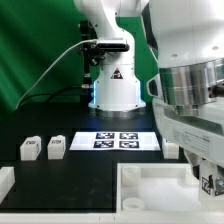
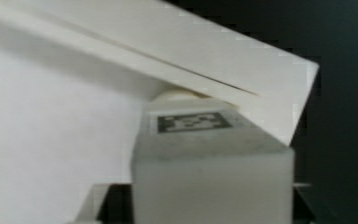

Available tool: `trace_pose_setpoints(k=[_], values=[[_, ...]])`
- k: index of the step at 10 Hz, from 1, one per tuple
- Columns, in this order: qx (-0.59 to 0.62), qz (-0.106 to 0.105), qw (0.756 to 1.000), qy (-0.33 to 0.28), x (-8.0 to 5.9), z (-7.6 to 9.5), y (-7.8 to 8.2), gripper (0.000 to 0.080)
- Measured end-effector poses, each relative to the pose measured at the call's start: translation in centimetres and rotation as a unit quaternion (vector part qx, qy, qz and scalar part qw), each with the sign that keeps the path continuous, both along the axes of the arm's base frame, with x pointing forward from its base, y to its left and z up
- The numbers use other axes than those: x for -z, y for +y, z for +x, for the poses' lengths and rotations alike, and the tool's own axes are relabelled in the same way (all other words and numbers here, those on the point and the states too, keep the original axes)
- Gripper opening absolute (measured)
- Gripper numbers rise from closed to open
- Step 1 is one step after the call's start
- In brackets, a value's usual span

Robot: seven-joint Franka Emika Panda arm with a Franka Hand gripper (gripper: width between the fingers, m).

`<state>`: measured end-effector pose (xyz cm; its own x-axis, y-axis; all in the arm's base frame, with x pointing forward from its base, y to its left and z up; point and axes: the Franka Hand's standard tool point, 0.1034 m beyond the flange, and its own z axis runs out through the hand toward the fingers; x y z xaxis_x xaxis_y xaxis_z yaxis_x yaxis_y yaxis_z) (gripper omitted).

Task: Assemble one leg

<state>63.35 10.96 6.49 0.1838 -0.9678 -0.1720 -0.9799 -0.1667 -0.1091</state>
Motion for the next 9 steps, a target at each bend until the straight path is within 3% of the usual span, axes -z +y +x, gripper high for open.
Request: trace_pose_setpoints(k=[3, 5, 6, 7, 8, 9], values=[[0.191, 0.04, 0.981, 0.013, 0.1, -0.4, 0.0, 0.03], [0.197, 0.039, 0.979, 0.016, 0.2, -0.5, 0.0, 0.0309], [0.194, 0.039, 0.98, 0.015, 0.2, -0.5, 0.0, 0.0497], [0.16, 0.034, 0.987, 0.01, 0.2, -0.6, 0.2, 0.0497], [0.089, 0.024, 0.996, 0.008, 0.1, -0.8, 0.9, 0.0621], [0.007, 0.016, 1.0, -0.005, 0.0, -0.9, 1.3, 0.0644]])
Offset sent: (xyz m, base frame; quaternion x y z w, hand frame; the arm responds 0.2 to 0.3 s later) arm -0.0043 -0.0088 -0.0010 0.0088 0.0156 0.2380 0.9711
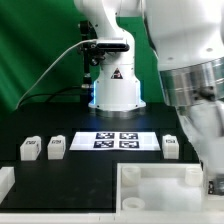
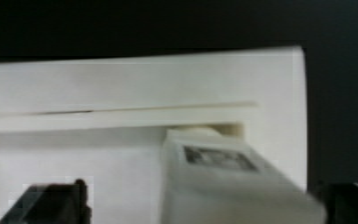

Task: Assemble one leg

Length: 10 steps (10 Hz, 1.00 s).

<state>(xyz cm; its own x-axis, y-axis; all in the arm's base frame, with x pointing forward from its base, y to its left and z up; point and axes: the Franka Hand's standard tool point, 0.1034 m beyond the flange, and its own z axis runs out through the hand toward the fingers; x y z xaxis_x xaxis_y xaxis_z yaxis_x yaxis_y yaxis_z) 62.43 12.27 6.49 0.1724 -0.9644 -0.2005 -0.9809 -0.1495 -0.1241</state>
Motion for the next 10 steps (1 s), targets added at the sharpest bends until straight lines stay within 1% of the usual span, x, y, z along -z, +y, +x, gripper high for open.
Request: trace_pose_setpoints(k=[1, 2, 4, 5, 6, 7, 8, 10], values=[[-0.083, -0.012, 0.996, -0.01, -0.1, -0.3, 0.4, 0.0644], [-0.133, -0.017, 0.991, -0.022, 0.0, -0.3, 0.2, 0.0644], [-0.244, -0.031, 0.968, -0.043, 0.1, -0.3, 0.0, 0.0649], [-0.325, -0.052, 0.943, -0.045, -0.2, -0.1, 0.2, 0.0649], [-0.398, -0.07, 0.913, -0.056, -0.7, 0.6, 0.4, 0.0649], [-0.46, -0.075, 0.882, -0.07, -0.8, 0.9, 0.1, 0.0649], [-0.488, -0.076, 0.866, -0.076, -0.8, 1.0, -0.2, 0.0649], [-0.487, -0.076, 0.867, -0.076, -0.8, 1.0, -0.2, 0.0649]])
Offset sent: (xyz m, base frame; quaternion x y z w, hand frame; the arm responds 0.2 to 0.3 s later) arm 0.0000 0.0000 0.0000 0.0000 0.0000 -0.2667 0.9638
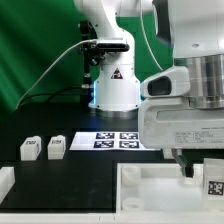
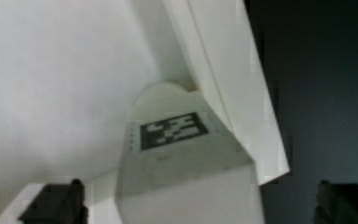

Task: Assemble one leg

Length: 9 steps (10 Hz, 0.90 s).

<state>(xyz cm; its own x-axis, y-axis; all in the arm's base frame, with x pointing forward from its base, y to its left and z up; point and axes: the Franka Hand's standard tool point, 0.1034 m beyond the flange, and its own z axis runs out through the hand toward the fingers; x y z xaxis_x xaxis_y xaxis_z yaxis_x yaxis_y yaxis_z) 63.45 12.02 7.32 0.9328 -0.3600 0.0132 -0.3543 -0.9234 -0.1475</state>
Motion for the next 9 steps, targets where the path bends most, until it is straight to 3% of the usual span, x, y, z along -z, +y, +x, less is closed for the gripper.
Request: trace_pose_setpoints(k=[9], values=[[0.0, 0.0, 1.0, 0.0, 0.04, -0.03, -0.04, 0.0649]])
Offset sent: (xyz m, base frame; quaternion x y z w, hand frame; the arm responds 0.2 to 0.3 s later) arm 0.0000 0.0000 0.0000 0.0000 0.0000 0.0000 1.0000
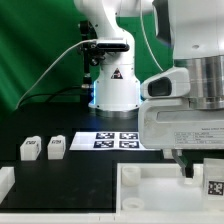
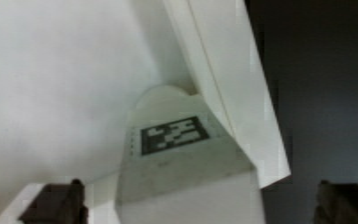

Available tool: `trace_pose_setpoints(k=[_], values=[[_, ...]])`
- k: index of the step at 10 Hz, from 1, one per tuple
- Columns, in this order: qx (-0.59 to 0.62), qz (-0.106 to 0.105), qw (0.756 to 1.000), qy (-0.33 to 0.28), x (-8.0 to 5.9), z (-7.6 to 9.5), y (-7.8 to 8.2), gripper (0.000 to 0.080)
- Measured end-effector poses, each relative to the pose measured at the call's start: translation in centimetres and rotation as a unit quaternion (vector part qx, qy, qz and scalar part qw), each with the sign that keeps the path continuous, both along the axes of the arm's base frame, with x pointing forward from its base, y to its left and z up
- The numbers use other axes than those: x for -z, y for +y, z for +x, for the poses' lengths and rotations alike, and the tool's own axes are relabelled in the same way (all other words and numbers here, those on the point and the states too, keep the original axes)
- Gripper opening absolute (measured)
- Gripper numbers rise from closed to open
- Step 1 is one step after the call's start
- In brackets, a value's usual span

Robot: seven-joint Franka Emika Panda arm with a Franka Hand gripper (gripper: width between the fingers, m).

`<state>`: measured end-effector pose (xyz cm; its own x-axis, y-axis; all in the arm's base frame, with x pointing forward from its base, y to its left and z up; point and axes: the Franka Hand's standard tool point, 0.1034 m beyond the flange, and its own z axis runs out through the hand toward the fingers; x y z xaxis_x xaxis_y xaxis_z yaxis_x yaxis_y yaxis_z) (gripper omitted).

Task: Assemble one leg

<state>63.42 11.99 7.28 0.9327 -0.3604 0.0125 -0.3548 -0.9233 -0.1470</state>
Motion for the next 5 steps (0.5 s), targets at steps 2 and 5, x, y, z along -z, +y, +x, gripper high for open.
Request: trace_pose_setpoints(k=[2, 5], values=[[0.0, 0.0, 1.0, 0.0, 0.0, 0.0, 0.0, 0.0649], [0.0, 0.0, 1.0, 0.0, 0.0, 0.0, 0.0, 0.0649]])
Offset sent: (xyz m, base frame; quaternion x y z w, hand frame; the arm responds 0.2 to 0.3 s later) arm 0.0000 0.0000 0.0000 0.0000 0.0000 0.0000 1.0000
